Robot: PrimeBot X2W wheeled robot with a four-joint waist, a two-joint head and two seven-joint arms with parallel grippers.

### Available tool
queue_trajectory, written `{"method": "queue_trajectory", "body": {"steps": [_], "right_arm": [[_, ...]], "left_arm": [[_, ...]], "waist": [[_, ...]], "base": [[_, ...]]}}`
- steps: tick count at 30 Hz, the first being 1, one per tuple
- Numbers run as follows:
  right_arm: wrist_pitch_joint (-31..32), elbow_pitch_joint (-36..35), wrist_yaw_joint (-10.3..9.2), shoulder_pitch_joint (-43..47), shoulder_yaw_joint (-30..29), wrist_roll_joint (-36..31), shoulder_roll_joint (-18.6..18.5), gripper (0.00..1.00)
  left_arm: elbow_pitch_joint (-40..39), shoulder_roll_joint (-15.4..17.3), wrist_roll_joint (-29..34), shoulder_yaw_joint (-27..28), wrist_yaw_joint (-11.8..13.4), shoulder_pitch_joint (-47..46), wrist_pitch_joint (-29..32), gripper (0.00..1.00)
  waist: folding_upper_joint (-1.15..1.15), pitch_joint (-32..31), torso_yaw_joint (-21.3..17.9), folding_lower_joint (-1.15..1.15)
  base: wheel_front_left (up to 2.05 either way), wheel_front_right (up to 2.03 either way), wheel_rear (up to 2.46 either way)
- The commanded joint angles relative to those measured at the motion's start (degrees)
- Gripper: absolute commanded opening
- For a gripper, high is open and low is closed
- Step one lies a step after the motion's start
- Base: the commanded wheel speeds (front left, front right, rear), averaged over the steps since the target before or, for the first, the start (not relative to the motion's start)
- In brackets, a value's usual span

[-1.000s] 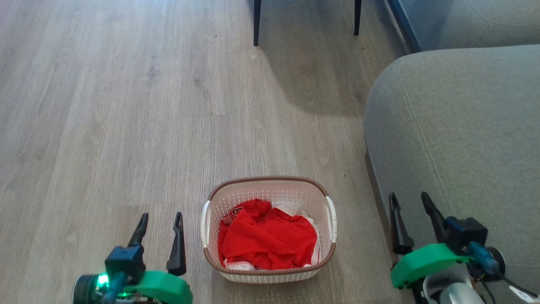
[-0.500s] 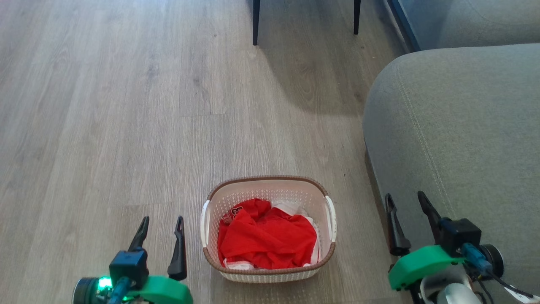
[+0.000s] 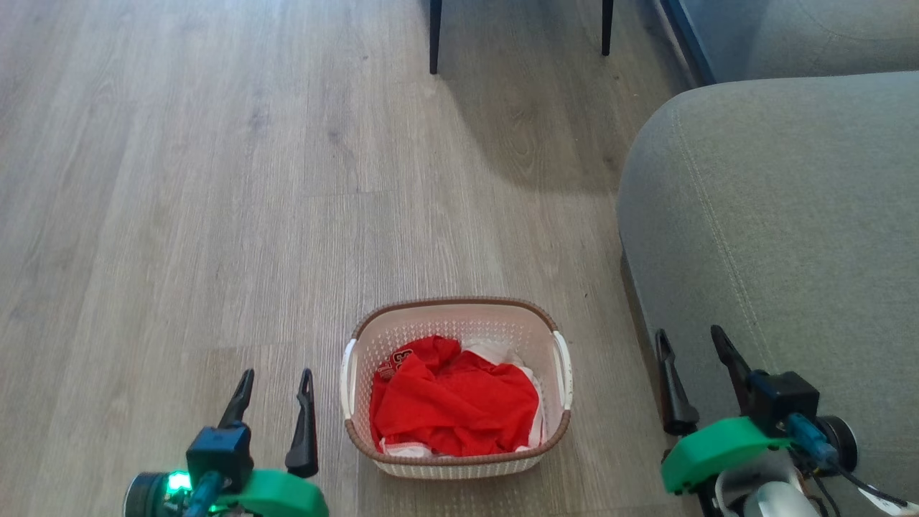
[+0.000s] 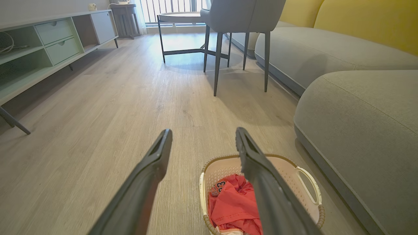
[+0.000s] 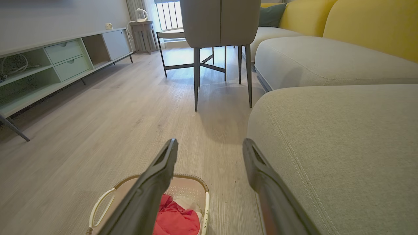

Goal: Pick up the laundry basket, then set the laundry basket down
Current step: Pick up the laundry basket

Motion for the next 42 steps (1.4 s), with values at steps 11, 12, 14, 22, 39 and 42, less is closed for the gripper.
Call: {"method": "queue_trajectory", "body": {"steps": [11, 12, 14, 22, 39, 42], "right_arm": [[-0.7, -1.74, -0.09, -2.49, 1.04, -0.55, -0.64, 1.0], [-0.7, -1.61, -0.09, -2.57, 1.04, -0.57, -0.64, 1.0], [-0.7, -1.39, -0.09, -2.85, 1.02, -0.63, -0.64, 1.0], [-0.7, -0.36, -0.09, -6.14, 0.43, -1.17, -0.64, 1.0], [-0.7, 8.8, -0.09, -22.73, -1.93, -3.65, -0.64, 1.0], [-0.7, 11.27, -0.09, -25.77, -1.64, -3.87, -0.64, 1.0]], "left_arm": [[-1.33, 0.36, -0.08, 1.13, 0.69, -2.67, -0.56, 1.0], [-1.23, 0.36, -0.11, 1.03, 0.68, -2.83, -0.56, 1.0], [-1.03, 0.36, -0.19, 0.83, 0.69, -3.3, -0.56, 1.0], [1.11, 0.36, -1.44, 0.64, 0.25, -7.21, -0.56, 1.0], [13.24, 0.36, -5.18, -2.11, -1.26, -26.61, -0.56, 1.0], [15.58, 0.36, -5.64, -2.7, -1.32, -30.31, -0.56, 1.0]], "waist": [[0.0, 1.21, 0.16, 0.0], [0.0, 1.45, 0.2, 0.0], [0.0, 2.21, 0.27, 0.0], [0.0, 7.92, 0.71, 0.0], [0.0, 31.28, 1.56, 0.0], [0.0, 35.31, 1.76, 0.0]], "base": [[0.0, 0.0, 0.0], [0.0, 0.0, 0.0], [0.0, 0.0, 0.0], [0.0, 0.0, 0.0], [0.0, 0.0, 0.0], [0.0, 0.0, 0.0]]}}
